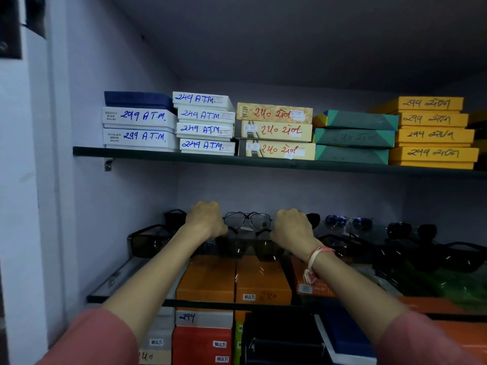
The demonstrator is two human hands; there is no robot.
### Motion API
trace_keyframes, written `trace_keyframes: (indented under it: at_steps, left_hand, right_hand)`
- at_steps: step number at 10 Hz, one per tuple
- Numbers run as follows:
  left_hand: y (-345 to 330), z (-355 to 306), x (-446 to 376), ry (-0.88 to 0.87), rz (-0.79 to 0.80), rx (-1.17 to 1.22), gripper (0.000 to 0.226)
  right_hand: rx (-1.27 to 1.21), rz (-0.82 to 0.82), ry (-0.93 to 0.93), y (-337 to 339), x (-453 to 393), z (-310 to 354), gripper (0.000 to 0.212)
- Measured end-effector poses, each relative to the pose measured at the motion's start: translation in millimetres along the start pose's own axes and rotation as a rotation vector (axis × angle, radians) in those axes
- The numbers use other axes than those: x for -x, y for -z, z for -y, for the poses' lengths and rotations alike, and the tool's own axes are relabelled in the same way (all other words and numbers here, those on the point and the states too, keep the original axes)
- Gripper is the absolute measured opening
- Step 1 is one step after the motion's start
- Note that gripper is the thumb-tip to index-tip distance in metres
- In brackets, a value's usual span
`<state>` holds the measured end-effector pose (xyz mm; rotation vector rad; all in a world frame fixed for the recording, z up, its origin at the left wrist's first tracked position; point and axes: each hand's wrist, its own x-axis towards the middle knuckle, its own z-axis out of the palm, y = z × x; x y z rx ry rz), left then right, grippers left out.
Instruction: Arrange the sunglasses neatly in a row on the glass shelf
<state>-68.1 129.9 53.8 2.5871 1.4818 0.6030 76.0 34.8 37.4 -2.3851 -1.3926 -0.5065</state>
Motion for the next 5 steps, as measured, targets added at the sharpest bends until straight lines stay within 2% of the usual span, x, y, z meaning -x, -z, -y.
trace_keyframes:
  at_steps: [1, 2, 3, 4, 5]
  left_hand:
    - [2, -2, 5, -0.001, 0.011, -0.048, 0.024]
    - [4, -8, 23, 0.003, -0.065, -0.099, 0.043]
    - [6, -19, 52, -0.079, -0.282, -0.102, 0.046]
    - [5, -32, 95, -0.300, -0.558, 0.107, 0.037]
    - [0, -56, 127, -0.537, -0.864, 0.242, 0.031]
  right_hand:
    - [0.031, 0.014, 0.016, 2, 1, -1, 0.022]
    - [-0.009, -0.005, 0.024, 13, 8, -5, 0.031]
    - [-0.138, -0.090, 0.029, 40, 30, -19, 0.039]
    - [-0.252, -0.152, 0.058, 80, 62, -50, 0.032]
    - [-0.433, -0.215, 0.085, 130, 94, -89, 0.013]
